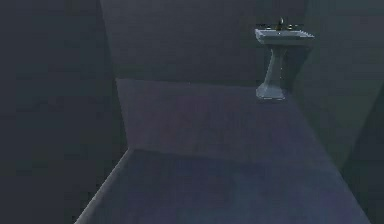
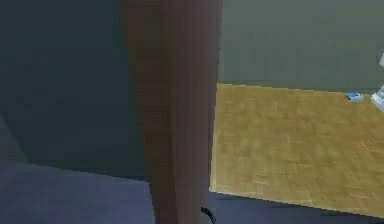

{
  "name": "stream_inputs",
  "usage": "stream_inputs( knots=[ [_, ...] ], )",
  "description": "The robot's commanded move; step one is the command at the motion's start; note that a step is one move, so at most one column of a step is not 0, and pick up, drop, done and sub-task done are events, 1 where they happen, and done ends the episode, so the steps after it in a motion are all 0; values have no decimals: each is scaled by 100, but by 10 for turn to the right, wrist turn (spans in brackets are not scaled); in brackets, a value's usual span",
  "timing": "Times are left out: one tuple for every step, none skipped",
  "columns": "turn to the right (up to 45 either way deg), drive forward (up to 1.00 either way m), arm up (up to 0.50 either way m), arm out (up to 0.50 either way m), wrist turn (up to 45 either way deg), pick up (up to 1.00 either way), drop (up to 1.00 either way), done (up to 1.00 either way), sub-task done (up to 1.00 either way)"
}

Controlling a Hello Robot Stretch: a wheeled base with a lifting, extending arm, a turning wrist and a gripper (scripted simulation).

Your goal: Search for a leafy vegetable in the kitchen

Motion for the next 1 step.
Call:
stream_inputs(
  knots=[
    [0,35,0,0,0,0,0,0,0]
  ],
)
